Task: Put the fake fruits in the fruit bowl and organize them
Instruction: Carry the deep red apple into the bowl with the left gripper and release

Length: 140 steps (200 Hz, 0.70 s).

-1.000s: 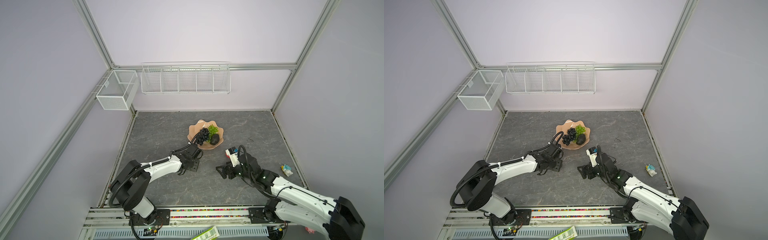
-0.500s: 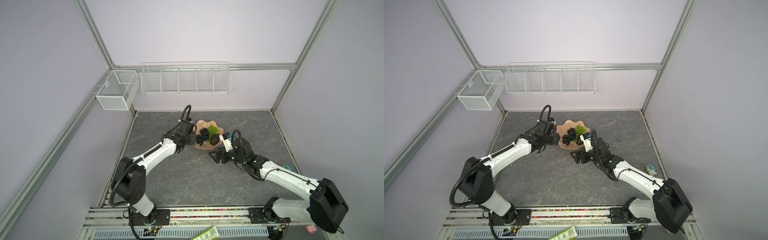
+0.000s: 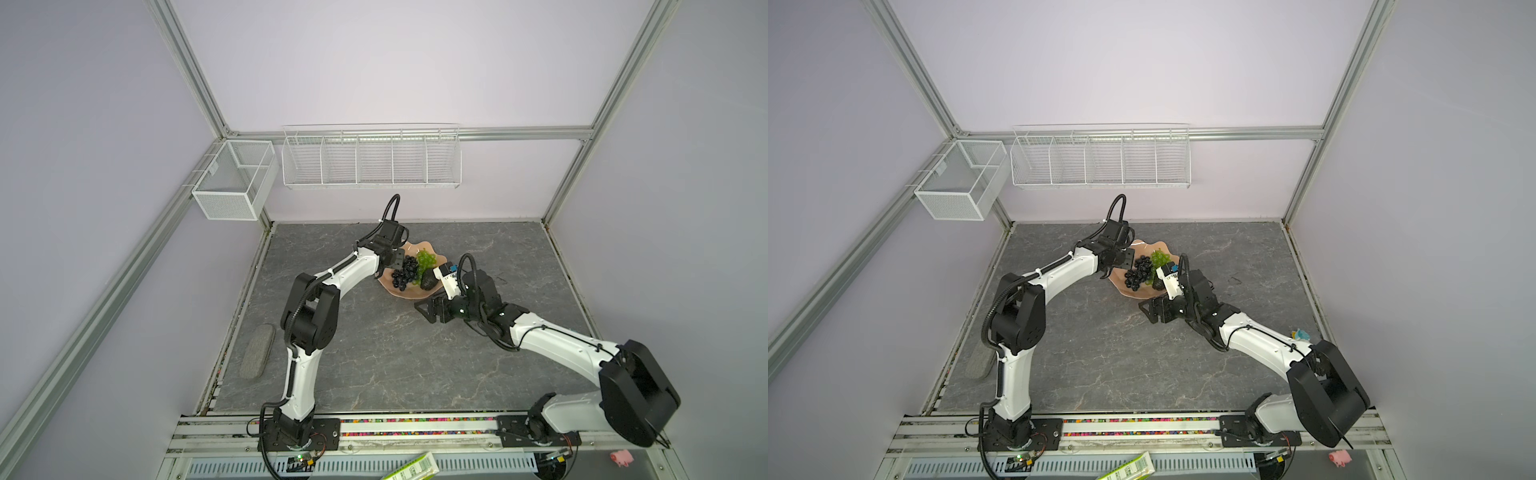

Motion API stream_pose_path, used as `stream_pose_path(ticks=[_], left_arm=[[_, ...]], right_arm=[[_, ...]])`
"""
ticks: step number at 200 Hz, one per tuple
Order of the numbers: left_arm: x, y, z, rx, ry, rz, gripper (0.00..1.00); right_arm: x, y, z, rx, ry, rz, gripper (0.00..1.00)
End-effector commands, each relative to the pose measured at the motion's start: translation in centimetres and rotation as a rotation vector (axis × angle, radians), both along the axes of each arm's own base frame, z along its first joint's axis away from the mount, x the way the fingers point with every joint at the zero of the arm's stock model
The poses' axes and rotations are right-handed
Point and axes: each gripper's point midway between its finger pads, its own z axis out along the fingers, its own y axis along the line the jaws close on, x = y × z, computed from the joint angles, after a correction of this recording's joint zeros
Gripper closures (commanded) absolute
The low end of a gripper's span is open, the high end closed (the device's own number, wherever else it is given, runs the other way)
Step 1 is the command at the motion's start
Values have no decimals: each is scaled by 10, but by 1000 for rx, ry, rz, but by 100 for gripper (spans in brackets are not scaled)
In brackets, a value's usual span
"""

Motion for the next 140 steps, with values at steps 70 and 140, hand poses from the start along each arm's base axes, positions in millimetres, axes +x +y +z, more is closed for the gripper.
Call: stream_pose_path(ticks=[70,140], left_arm=[[4,2,10,17,-15,8,38],[-2,-3,18,-23,-17,-16,30]], right_arm=[[-12,-25,15,-17,-48,-27,11],[-23,-43,23,-32,-66,-64,11]])
